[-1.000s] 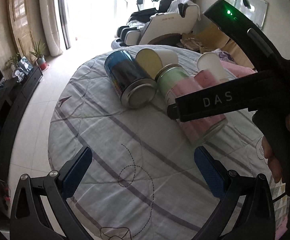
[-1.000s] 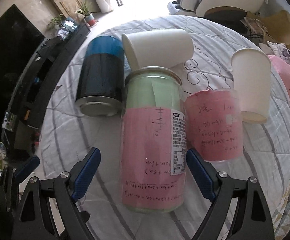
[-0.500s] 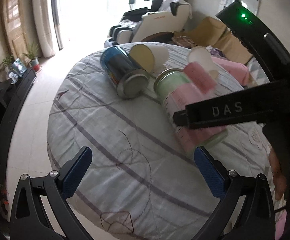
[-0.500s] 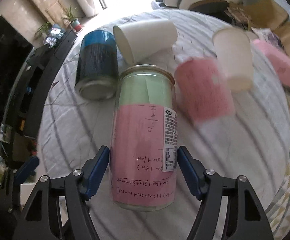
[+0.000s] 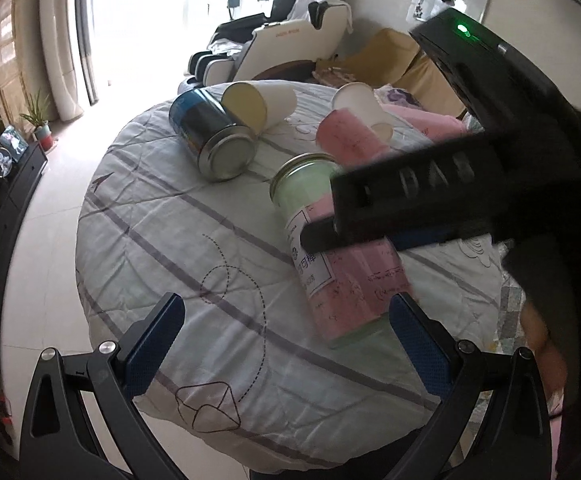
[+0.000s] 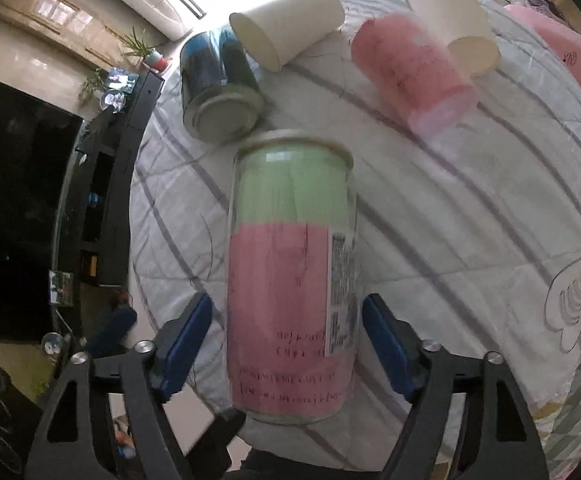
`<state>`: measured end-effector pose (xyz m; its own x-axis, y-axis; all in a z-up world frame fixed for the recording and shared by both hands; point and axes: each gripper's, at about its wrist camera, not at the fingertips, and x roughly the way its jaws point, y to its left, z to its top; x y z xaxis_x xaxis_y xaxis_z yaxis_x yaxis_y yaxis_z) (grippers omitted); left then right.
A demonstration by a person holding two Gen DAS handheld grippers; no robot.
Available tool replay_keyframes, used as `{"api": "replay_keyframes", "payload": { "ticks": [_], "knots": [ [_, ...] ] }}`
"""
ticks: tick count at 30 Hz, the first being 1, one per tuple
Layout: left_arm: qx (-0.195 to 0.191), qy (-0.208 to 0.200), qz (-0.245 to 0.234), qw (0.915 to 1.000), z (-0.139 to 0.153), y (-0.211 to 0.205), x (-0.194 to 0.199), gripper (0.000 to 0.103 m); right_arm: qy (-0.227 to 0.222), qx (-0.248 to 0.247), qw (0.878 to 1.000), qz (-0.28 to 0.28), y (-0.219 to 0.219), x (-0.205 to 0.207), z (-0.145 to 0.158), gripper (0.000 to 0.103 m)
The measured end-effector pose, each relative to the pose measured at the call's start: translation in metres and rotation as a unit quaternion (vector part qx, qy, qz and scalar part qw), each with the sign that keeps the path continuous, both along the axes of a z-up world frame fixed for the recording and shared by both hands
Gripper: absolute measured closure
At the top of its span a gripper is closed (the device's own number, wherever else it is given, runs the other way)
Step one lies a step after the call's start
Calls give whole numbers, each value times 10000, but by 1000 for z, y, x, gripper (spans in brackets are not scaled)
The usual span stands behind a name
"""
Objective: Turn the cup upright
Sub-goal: 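Lift the canister with the right gripper and rotate it open end up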
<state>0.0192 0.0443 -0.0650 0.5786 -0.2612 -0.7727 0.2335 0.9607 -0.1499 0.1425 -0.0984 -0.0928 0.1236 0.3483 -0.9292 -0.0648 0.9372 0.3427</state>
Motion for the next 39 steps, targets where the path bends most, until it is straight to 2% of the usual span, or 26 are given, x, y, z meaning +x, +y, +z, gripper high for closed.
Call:
{"api": "replay_keyframes", "payload": {
  "ticks": [7,10,11,12,17,23,27,32,34,36,39],
  "knots": [
    [-166,146,-108,9997,-1,-4,8,0,206,-69,9995,249,4,32,-8,24],
    [-243,196,-160,9994,-2,-5,10,0,138,-174,9989,403,6,38,-13,24],
    [-233,220,-184,9993,-2,-6,11,0,111,-155,9988,441,6,39,-13,30],
    [-212,234,-186,9993,-3,-7,11,0,76,-88,9988,477,7,39,-13,31],
    [-124,226,-211,9994,-4,-14,14,0,-395,-44,9979,516,-4,29,2,31],
    [74,139,-103,9998,-5,-24,18,0,-1175,45,9921,437,-13,9,29,31],
    [236,-19,133,9996,-4,-26,24,0,-1783,-23,9834,343,-21,-5,45,31],
    [301,17,327,9990,-8,-27,32,0,-2448,-63,9690,318,-24,-20,57,31],
    [335,8,395,9987,-11,-28,34,0,-2802,-191,9593,305,-23,-27,60,31],
    [403,21,402,9984,-13,-29,34,0,-2947,-420,9538,415,-19,-34,59,31],
    [300,32,407,9987,-13,-29,31,0,-3046,-468,9494,611,-10,-38,54,32]
  ]
}}
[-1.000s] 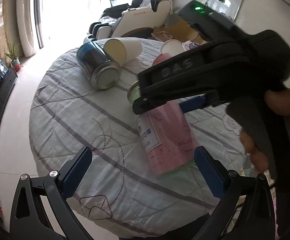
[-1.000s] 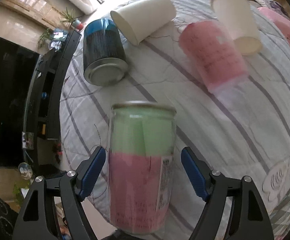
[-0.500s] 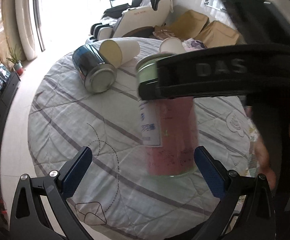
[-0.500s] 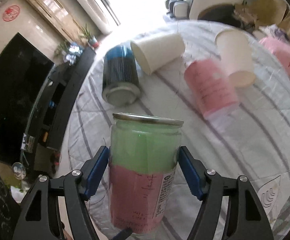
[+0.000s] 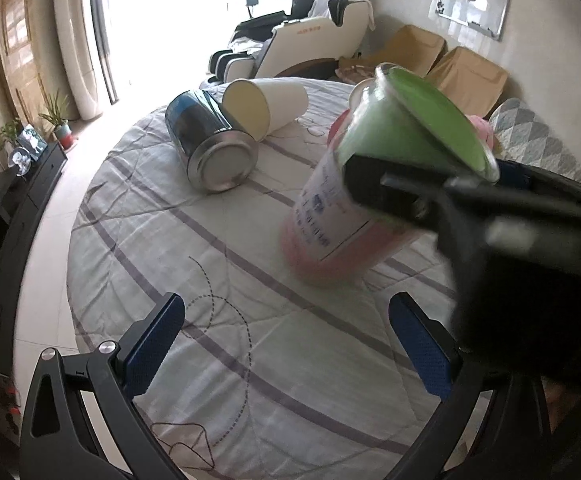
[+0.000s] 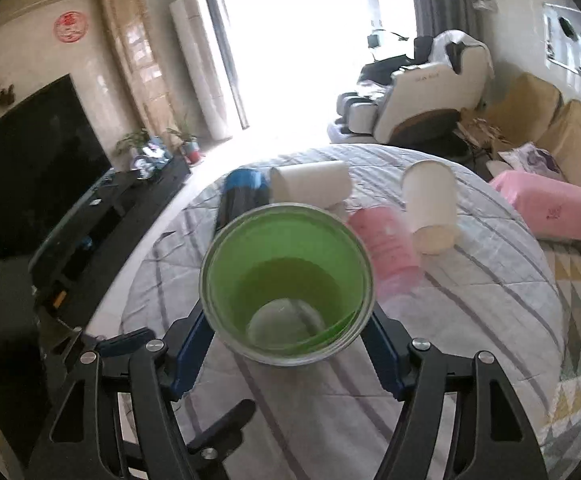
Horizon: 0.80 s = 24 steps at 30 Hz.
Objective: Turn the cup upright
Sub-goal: 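Lift the canister with the right gripper and rotate it open end up, then lower the upright canister onto the table and open the right gripper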
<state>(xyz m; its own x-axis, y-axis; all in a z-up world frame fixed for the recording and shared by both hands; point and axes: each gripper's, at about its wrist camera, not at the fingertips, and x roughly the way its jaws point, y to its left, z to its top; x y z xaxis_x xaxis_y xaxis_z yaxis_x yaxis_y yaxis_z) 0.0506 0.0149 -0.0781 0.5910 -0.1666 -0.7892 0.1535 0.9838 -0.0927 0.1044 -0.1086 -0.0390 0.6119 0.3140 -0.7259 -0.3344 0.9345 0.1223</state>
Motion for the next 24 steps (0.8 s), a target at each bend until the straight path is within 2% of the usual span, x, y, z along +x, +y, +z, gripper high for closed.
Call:
{"api": "replay_keyframes", "payload": {
  "ticks": [2,8,13,24],
  "knots": [
    [-33,13,12,10000,-1,0,-2,0,-118,-83,9999,43,4,-2,0,32],
    [2,-103,134,9999,3,0,-6,0,-57,-37,10000,58,2,-4,1,32],
    [2,-314,230,9992,13,2,-13,0,-160,-43,9998,72,2,-9,7,24],
    [121,-643,256,9975,28,-6,-25,0,-367,-70,9993,14,-8,-25,17,23]
  ]
}}
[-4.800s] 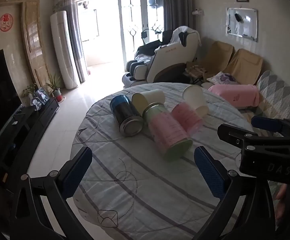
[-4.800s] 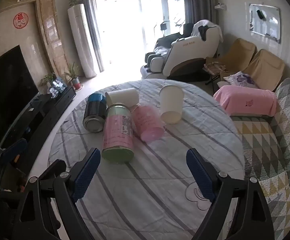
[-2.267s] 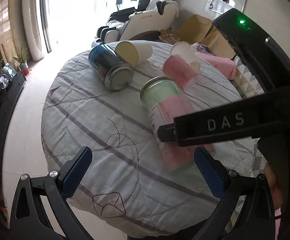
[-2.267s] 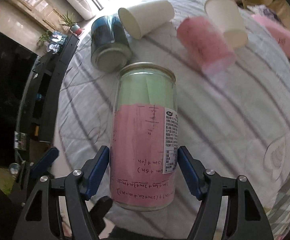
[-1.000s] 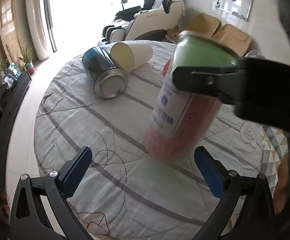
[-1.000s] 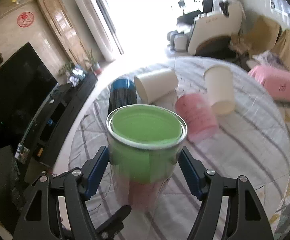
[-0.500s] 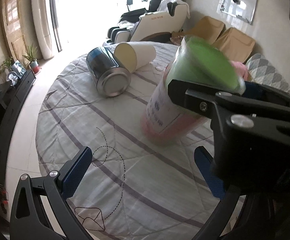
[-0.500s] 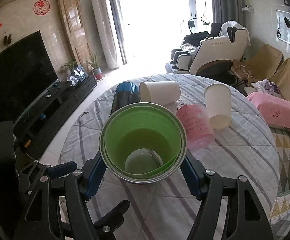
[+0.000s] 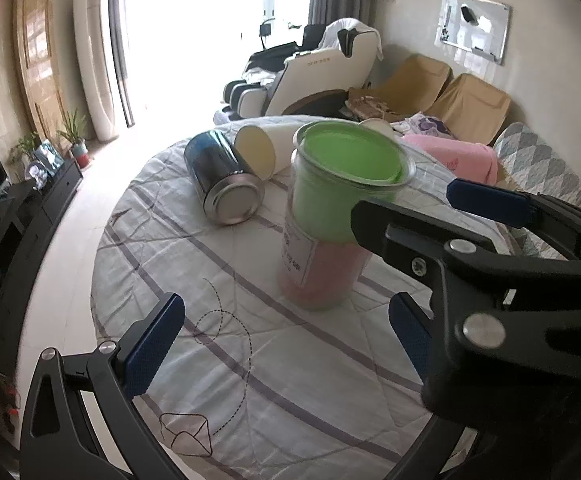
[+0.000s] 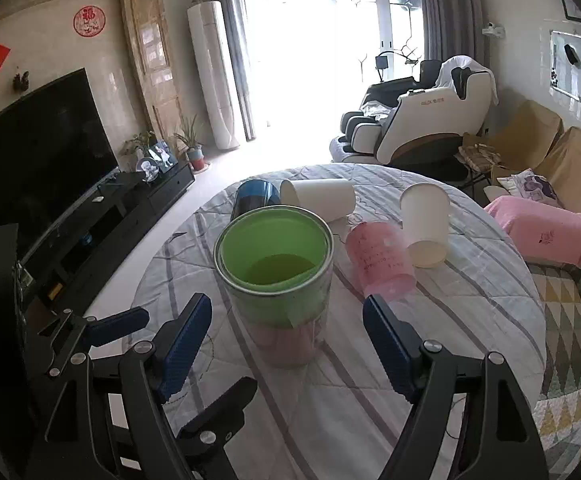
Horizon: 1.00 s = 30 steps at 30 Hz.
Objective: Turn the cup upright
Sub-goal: 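Lower the upright canister onto the table and open the right gripper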
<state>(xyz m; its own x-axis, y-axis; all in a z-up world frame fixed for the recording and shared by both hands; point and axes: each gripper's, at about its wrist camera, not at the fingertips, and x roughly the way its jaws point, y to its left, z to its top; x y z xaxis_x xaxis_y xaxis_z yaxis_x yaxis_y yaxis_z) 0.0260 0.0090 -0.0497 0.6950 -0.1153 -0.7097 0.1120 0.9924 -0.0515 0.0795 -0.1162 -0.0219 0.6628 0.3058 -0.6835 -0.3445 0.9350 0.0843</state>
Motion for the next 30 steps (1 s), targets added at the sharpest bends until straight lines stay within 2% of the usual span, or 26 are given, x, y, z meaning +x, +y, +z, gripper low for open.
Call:
{"api": "replay_keyframes", "payload": {
  "ticks": [6,10,17,22,30],
  "knots": [
    [31,-306,28,9995,12,-5,-11,0,-223,41,9996,-145,-15,-15,15,23],
    [79,-718,49,9974,25,-8,-23,0,-550,37,9980,-294,-30,-32,34,22],
    [127,-1213,-1,9925,43,-15,-38,0,-836,346,9945,-528,-60,-49,56,22],
    [74,-1162,-143,9931,48,-12,-41,0,-670,603,9941,-607,-77,-42,54,22],
    [-206,-918,-283,9952,58,18,-42,0,-328,565,9952,-727,-90,-22,39,22]
  ]
}}
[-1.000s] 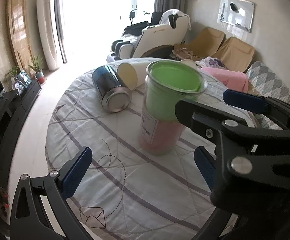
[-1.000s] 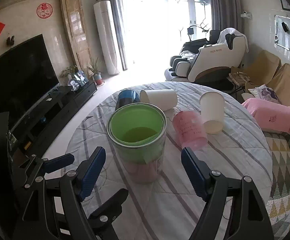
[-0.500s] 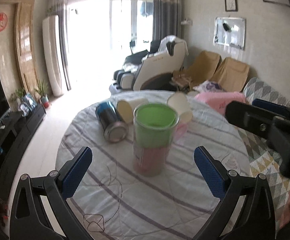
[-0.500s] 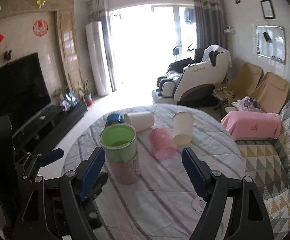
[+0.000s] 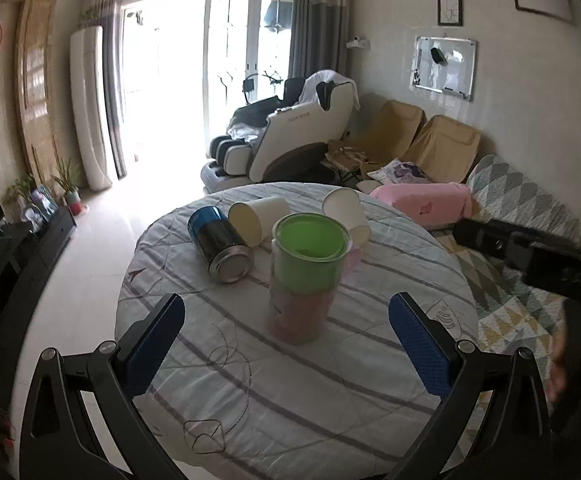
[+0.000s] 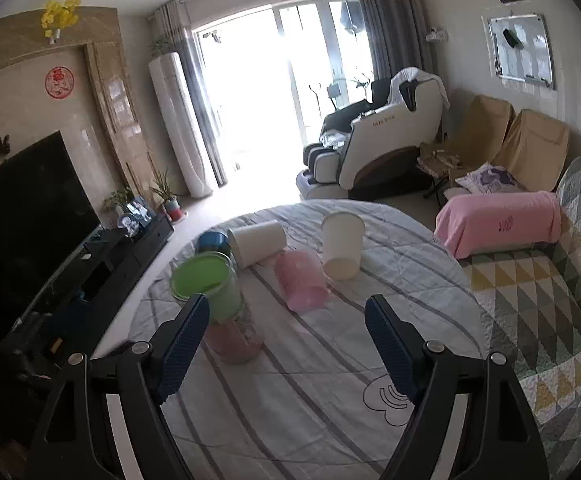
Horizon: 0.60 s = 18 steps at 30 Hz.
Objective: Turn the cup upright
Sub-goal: 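Lower the upright canister onto the table and open the right gripper, then reach the left gripper to the lying blue-and-black CoolTowel can and grasp it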
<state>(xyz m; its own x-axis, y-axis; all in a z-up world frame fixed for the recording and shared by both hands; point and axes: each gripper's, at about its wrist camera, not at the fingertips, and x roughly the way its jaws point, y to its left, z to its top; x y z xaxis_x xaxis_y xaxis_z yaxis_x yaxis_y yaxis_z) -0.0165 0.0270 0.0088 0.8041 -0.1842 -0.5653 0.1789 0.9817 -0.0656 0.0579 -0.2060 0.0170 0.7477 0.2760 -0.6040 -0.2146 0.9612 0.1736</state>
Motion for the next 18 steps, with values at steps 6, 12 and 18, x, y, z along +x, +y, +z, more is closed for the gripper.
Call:
{"api": "replay_keyframes", "payload": {
  "ticks": [6,12,18],
  "knots": [
    [13,179,242,9995,6,38,13,0,152,-42,9999,37,0,10,-9,22],
    [14,676,488,9965,1,62,61,0,135,-342,9993,-93,11,19,-14,22],
    [-321,1794,521,9819,-34,80,141,0,174,-421,9987,-231,9,41,-16,22]
  ]
}}
